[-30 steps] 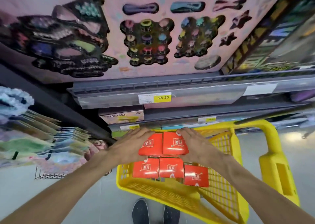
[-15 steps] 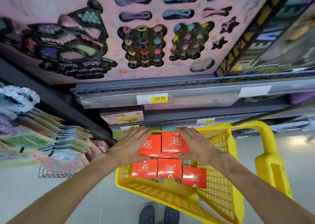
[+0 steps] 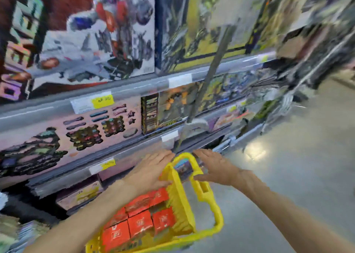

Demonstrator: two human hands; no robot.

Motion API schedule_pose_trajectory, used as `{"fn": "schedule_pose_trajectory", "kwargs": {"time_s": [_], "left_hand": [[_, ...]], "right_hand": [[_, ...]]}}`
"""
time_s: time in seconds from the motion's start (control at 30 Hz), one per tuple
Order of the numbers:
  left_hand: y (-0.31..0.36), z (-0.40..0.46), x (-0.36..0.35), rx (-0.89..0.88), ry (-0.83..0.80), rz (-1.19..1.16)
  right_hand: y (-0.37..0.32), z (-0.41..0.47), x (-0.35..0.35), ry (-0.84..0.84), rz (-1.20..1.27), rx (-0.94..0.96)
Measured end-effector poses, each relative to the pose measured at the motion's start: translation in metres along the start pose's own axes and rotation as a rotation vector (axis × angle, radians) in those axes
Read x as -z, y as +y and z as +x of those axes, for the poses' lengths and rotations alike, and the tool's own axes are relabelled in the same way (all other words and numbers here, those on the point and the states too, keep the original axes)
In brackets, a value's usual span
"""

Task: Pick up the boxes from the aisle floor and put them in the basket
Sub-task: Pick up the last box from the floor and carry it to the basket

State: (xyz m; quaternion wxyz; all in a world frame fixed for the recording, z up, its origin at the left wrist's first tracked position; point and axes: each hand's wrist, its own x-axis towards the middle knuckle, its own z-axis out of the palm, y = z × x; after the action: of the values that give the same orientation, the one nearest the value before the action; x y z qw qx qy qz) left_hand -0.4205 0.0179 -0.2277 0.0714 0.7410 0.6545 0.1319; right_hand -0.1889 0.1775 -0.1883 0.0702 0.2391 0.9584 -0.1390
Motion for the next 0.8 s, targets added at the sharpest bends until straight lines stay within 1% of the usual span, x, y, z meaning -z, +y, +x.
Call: {"fn": "schedule_pose_trajectory", "kwargs": {"time_s": [0.17,0.33,0.47,0.6,0.8], "left_hand": [[0.114,0.097,0.054,-0.336,0.047,0.018],[0.218,0.199,0.09,-0.554,0.082,0.079],[0.303,0.265,0.1,-0.637,0.141,0.075],[0.386,0.345,0.086,-0.703,0.091,0.044],[0.501,0.461,0.053,-0.774,0.071,0.035]], "right_hand": [[0.06,-0.128,0.087,0.126,-0.069,-0.243],[0.115,-0.257,0.149,0.3,-0.098,-0.51],[0.165,-0.341,0.171,0.415,-0.079,-0.659],[0.228,-0.411,0.187,0.469,-0.102,-0.772],[0.328,-0.492,0.223,0.51,-0.125,-0.859]]}}
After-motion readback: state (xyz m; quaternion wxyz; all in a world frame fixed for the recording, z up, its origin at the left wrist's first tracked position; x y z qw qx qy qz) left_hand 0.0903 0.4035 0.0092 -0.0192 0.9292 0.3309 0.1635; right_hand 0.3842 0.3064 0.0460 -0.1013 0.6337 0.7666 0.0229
